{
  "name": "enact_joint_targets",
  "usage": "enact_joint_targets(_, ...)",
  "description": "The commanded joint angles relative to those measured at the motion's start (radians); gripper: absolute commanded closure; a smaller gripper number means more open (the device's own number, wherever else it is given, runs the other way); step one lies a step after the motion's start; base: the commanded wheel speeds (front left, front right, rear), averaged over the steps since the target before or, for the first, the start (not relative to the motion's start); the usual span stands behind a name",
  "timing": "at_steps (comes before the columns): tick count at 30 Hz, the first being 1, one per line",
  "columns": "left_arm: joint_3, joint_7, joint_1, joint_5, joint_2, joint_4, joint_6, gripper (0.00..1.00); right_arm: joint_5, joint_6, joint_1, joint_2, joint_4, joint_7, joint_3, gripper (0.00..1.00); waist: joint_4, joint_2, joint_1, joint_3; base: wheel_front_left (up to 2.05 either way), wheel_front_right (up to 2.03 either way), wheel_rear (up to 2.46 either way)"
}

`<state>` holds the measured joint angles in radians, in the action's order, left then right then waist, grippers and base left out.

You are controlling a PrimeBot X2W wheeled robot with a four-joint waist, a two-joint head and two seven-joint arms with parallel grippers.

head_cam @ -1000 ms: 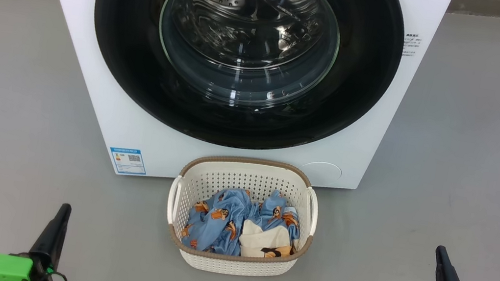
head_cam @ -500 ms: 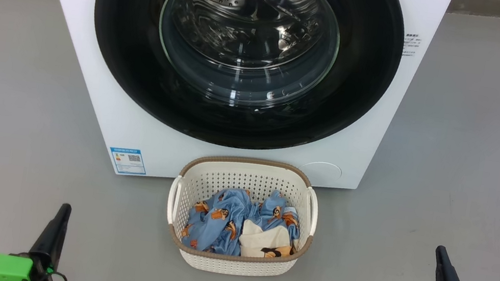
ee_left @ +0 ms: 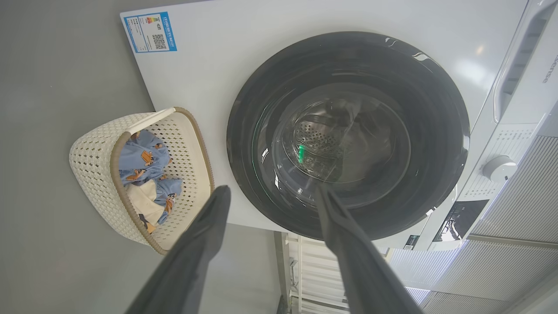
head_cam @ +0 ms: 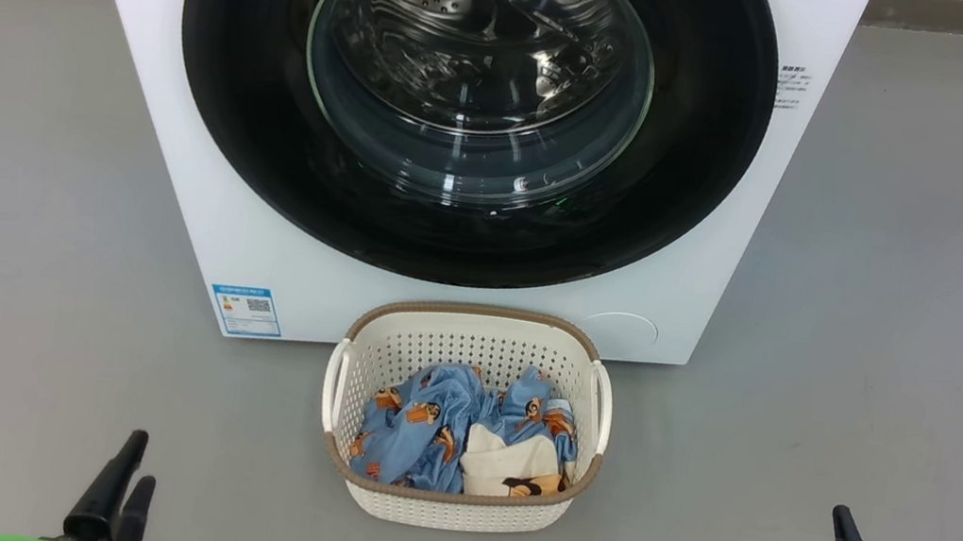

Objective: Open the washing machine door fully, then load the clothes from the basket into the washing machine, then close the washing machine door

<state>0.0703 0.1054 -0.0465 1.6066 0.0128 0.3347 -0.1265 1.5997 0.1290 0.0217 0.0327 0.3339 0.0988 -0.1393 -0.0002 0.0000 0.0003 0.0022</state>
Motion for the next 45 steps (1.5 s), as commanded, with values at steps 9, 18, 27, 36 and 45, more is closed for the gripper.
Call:
enact_joint_targets(9,-0.016,-0.04,-0.05,-0.043,0.031,-0.049,-0.001,0.0,-0.064,0.0,0.059,0.027,-0.035,-0.038,0.025,0.0,-0.001,0.0,-0.0002,0.003,0.0,0.0,0.0)
enact_joint_targets(18,-0.033,-0.066,-0.063,-0.096,0.049,-0.064,-0.002,0.0,-0.135,0.0,0.08,0.045,-0.037,-0.064,0.045,0.0,-0.001,0.0,-0.0003,0.003,0.0,0.0,0.0)
enact_joint_targets(27,-0.044,-0.093,-0.069,-0.206,0.062,-0.087,-0.002,0.0,-0.256,0.0,0.099,0.058,-0.045,-0.091,0.061,0.0,-0.002,0.0,-0.0003,0.004,0.0,0.0,0.0)
enact_joint_targets(36,-0.059,-0.123,-0.076,-0.346,0.08,-0.1,-0.002,0.0,-0.406,0.001,0.111,0.077,-0.052,-0.12,0.085,0.0,-0.001,0.0,-0.0003,0.004,0.0,0.0,0.0)
enact_joint_targets(45,-0.07,-0.15,-0.079,-0.484,0.094,-0.107,-0.002,0.0,-0.548,0.001,0.123,0.093,-0.048,-0.147,0.107,0.0,-0.003,0.0,-0.0003,0.004,0.0,0.0,0.0)
